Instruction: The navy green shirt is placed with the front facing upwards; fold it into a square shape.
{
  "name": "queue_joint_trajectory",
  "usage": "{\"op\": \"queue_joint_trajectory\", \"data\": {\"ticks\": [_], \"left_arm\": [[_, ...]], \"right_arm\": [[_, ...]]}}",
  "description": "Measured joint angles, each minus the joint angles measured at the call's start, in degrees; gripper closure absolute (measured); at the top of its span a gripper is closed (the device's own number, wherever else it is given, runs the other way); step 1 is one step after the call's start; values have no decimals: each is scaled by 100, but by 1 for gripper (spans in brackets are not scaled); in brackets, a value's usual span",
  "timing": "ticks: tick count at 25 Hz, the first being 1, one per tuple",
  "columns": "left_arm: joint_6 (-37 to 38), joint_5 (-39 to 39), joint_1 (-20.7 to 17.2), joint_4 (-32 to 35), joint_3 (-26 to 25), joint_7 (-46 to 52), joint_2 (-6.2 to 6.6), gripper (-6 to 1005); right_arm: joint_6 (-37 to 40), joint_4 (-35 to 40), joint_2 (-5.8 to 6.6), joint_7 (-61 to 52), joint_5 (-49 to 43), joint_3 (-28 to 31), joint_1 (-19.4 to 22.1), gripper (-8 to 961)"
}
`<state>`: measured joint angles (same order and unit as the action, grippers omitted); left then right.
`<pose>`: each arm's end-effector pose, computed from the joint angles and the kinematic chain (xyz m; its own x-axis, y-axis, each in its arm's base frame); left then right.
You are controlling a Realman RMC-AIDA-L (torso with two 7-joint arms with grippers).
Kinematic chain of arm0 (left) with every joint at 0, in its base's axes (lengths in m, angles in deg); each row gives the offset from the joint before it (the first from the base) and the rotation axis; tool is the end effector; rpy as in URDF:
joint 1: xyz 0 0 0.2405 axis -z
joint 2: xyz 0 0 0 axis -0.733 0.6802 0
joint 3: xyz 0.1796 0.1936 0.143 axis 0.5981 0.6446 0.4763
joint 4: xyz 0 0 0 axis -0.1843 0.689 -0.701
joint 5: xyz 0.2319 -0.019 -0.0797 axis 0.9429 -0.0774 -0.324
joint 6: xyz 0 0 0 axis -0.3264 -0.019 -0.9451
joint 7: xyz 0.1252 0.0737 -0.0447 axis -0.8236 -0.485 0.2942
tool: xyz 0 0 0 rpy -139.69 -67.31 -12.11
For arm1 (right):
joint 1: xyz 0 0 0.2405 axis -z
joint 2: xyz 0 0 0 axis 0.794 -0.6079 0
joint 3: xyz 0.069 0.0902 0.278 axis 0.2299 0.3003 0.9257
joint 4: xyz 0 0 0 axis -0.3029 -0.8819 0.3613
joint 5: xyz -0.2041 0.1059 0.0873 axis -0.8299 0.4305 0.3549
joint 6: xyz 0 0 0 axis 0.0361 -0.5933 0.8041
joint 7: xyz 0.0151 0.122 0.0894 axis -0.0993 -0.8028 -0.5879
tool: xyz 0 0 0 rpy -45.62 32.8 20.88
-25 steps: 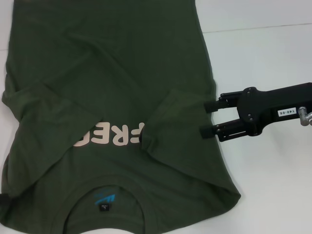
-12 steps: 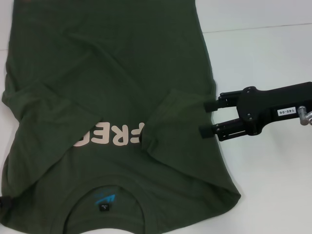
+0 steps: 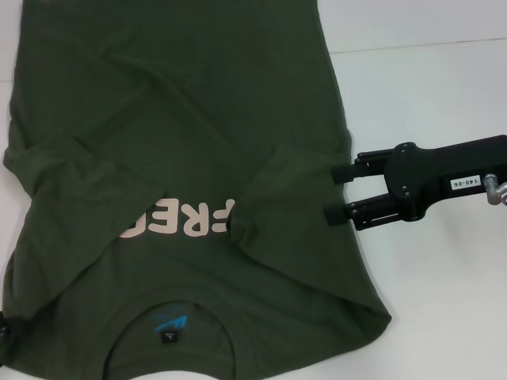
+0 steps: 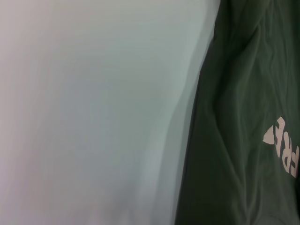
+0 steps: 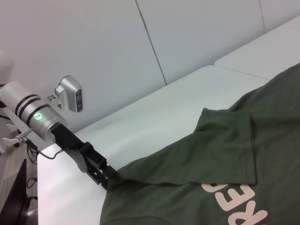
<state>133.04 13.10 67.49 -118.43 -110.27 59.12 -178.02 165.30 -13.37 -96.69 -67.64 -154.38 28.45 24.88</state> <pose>-0.4433 0.2712 0.0521 -0.2465 0.9160 0.3166 0.9691 0.2359 0.0719 0.2729 0.3682 0.0316 0.8102 -0.4542 -0.3705 -0.4944 -0.8691 -0.0158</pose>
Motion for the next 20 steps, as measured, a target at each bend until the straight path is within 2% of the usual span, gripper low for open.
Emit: {"op": "queue_joint_trajectory", "data": {"ticks": [11,20], "left_arm": [[-91,9,135,115,0,0,-13,158],[-145,9,140,134,4,91,7,242]], "right_arm": [[-8,0,0,0,0,6,-9,87],[-1,-25,0,0,0,95,-8,86]]}}
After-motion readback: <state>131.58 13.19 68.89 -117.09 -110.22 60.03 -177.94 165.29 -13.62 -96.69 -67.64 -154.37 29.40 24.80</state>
